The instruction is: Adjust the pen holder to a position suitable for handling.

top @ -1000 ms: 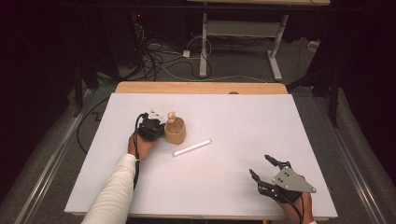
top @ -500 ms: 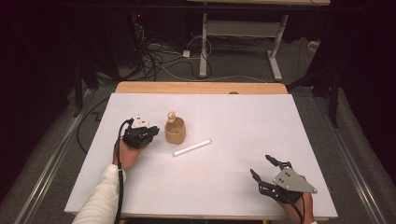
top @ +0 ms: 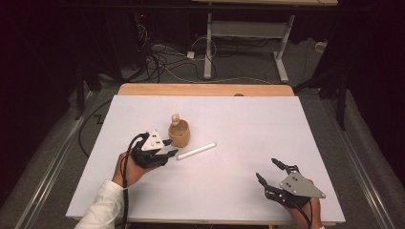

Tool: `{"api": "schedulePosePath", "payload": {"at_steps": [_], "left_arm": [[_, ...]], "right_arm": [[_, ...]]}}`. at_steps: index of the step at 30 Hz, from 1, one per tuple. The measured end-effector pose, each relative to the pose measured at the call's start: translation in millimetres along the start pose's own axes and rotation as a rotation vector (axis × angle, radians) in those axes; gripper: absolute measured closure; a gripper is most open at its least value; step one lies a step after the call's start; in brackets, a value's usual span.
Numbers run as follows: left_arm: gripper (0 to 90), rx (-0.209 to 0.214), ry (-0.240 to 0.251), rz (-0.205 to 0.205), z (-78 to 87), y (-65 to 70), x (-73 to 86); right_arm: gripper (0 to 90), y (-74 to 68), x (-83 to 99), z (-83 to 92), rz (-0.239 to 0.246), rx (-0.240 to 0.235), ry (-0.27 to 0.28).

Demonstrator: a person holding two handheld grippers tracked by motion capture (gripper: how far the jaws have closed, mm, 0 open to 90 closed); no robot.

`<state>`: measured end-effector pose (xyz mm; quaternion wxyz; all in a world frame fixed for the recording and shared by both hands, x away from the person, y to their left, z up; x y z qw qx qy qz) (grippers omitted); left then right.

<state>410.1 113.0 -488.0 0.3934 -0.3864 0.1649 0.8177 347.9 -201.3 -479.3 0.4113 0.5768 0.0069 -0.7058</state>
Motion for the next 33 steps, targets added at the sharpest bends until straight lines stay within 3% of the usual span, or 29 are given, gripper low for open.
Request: {"api": "schedulePosePath", "payload": {"at_steps": [5, 13, 18, 29, 33], "left_arm": [[51.1, 0.004, -0.002, -0.025, -6.4, 10.2, -2.9], [36.0, 0.013, -0.023, -0.042, -14.7, 20.6, -6.3], [35.5, 0.034, -0.042, -0.070, -21.7, 30.6, -11.0], [35.4, 0.106, -0.154, -0.113, -53.2, 48.1, -25.9], [32.2, 0.101, -0.205, -0.141, -64.4, 50.3, -32.2]], "right_arm": [[33.0, 0.2, -0.1, 0.2, 0.002, -0.002, 0.002], [32.9, 0.9, 0.8, -0.4, -0.005, -0.008, -0.003], [33.0, 0.2, 1.9, -2.3, -0.007, -0.014, -0.009], [33.0, -1.5, 3.8, -4.2, -0.006, -0.029, -0.017], [33.0, -1.3, 4.1, -4.9, -0.007, -0.033, -0.019]]}}
Point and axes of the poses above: each handheld gripper's, and its own axes: z roughly backward along the jaws, x roughly out of its underside, y roughly to its right, the point moved 10 cm from there along -z, roughly forward along the jaws, and after that the axes turned 9 degrees about z, right-handed, at the moved point
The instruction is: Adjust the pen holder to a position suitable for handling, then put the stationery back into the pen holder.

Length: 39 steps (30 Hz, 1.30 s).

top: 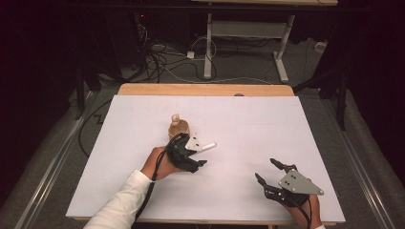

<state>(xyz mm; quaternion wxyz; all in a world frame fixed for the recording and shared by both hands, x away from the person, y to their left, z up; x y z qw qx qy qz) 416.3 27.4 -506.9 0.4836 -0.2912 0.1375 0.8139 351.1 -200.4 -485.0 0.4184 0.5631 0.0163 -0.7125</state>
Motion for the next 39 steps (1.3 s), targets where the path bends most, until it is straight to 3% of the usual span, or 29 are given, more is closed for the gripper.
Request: {"api": "schedulePosePath", "payload": {"at_steps": [5, 10, 14, 24, 28, 33, 39], "left_arm": [[32.0, 0.009, -0.070, -0.011, -14.9, -1.6, -11.5], [36.7, 0.001, -0.178, 0.000, -34.4, -12.5, -13.4], [39.1, 0.006, -0.217, 0.040, -45.2, -19.6, -15.0], [50.3, 0.006, -0.319, 0.062, -56.9, -27.3, -23.7], [56.1, 0.025, -0.365, 0.063, -61.5, -28.3, -27.2], [65.4, 0.097, -0.368, 0.106, -61.3, -26.8, -26.4], [74.8, 0.105, -0.377, 0.068, -60.6, -24.3, -26.2]], "right_arm": [[33.0, -3.0, -0.7, -2.1, 0.004, -0.017, 0.000], [33.0, -2.9, 0.4, -3.0, 0.001, -0.029, -0.003], [33.0, -4.0, -1.5, -2.2, 0.002, -0.032, 0.003], [32.9, -5.9, -3.0, 1.7, 0.004, -0.046, 0.013], [33.0, -5.9, -3.1, 1.7, 0.009, -0.048, 0.011], [33.0, -5.7, -2.8, 2.1, 0.006, -0.052, 0.010], [33.0, -6.3, -2.9, 2.6, 0.008, -0.054, 0.008]]}}
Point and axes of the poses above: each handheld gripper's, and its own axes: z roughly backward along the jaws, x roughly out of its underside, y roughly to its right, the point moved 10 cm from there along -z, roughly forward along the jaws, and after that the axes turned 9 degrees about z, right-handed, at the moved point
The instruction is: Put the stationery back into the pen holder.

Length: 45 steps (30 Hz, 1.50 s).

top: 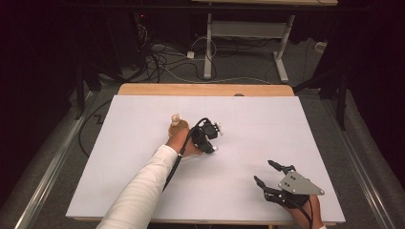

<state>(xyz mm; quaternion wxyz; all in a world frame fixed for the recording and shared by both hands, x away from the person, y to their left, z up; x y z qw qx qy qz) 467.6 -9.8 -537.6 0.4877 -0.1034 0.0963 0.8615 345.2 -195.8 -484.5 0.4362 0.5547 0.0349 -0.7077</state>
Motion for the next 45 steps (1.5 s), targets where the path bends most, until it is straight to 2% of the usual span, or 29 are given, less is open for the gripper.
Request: {"api": "schedulePosePath", "payload": {"at_steps": [3, 9, 13, 17, 25, 30, 33, 35, 36, 38, 45], "left_arm": [[74.9, -0.013, -0.009, -0.021, 0.4, -0.1, 0.1], [75.3, -0.044, 0.004, -0.052, 1.6, 0.7, 1.2], [75.3, -0.062, 0.046, -0.051, 6.6, -1.0, 1.7], [75.3, -0.074, 0.100, -0.040, 15.9, -0.4, 2.4], [75.3, -0.085, 0.207, -0.052, 40.1, 4.7, 4.8], [75.3, -0.113, 0.275, -0.057, 50.0, 6.5, 6.3], [75.3, -0.118, 0.332, -0.047, 55.2, 6.8, 6.8], [75.3, -0.098, 0.362, -0.035, 59.6, 7.3, 8.1], [75.4, -0.107, 0.382, -0.029, 62.9, 6.1, 8.9], [75.3, -0.097, 0.406, -0.020, 67.2, 5.9, 10.1], [75.4, -0.105, 0.494, -0.006, 83.1, 4.1, 14.9]], "right_arm": [[33.0, -1.6, -0.2, -0.8, 0.005, -0.006, -0.001], [33.0, -2.1, 0.4, -1.0, 0.007, -0.004, -0.003], [33.0, -2.1, -0.1, -0.1, 0.007, -0.002, -0.002], [33.0, -2.1, -0.5, 0.1, 0.008, 0.000, 0.000], [32.9, -1.0, -1.1, 0.5, 0.008, 0.009, 0.005], [33.0, 3.8, -3.7, 3.5, -0.008, 0.038, 0.030], [32.9, 4.5, -3.8, 4.0, -0.013, 0.038, 0.035], [32.9, 4.0, -3.6, 3.8, -0.011, 0.037, 0.033], [32.9, 3.8, -3.5, 3.7, -0.011, 0.036, 0.032], [33.0, 3.6, -3.4, 3.3, -0.007, 0.039, 0.031], [32.9, 3.1, -3.1, 2.9, -0.006, 0.038, 0.029]]}}
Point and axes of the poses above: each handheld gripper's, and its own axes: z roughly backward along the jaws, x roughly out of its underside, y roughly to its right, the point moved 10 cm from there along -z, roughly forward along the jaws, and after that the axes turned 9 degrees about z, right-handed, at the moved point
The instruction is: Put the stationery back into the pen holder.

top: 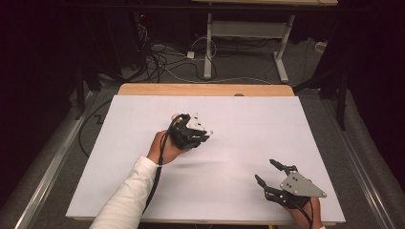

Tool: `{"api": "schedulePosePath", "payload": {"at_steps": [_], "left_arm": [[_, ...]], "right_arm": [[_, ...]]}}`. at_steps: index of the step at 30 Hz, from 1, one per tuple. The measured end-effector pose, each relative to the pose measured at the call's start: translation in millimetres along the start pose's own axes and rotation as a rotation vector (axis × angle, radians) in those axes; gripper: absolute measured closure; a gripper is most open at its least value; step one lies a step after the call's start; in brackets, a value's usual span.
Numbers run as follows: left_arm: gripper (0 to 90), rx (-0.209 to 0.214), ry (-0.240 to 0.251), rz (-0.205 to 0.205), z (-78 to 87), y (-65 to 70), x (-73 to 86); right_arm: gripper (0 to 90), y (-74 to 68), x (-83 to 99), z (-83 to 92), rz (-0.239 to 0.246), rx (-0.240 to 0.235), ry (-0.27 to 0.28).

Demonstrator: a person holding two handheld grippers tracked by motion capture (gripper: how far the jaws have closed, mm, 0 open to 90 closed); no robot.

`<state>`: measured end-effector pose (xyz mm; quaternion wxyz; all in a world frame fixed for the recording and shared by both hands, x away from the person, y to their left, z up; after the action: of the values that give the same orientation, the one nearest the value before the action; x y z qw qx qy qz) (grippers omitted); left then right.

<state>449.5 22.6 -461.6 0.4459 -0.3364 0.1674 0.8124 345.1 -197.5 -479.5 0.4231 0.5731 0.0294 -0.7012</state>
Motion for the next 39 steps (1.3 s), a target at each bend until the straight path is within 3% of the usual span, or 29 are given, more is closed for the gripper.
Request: {"api": "schedulePosePath", "payload": {"at_steps": [14, 23, 29, 39], "left_arm": [[75.3, 0.010, 0.173, 0.067, 30.7, -4.9, -5.2], [75.4, 0.038, 0.295, 0.118, 47.7, -6.8, -14.0], [75.4, 0.059, 0.343, 0.137, 54.5, -5.2, -20.9], [75.3, 0.045, 0.386, 0.124, 63.5, -5.8, -36.8]], "right_arm": [[32.9, -0.8, 0.4, -1.1, 0.000, -0.001, -0.001], [32.6, -1.4, 0.7, -1.7, -0.001, -0.002, -0.002], [32.6, -1.6, 1.2, -2.0, -0.002, -0.003, -0.004], [31.6, -1.9, 1.3, -2.2, -0.002, -0.004, -0.004]]}}
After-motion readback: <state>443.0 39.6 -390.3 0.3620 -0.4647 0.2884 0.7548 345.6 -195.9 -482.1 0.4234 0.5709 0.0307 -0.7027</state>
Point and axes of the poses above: each handheld gripper's, and its own axes: z roughly backward along the jaws, x roughly out of its underside, y roughly to its right, the point moved 10 cm from there along -z, roughly forward along the jaws, and after that the axes turned 9 degrees about z, right-handed, at the moved point
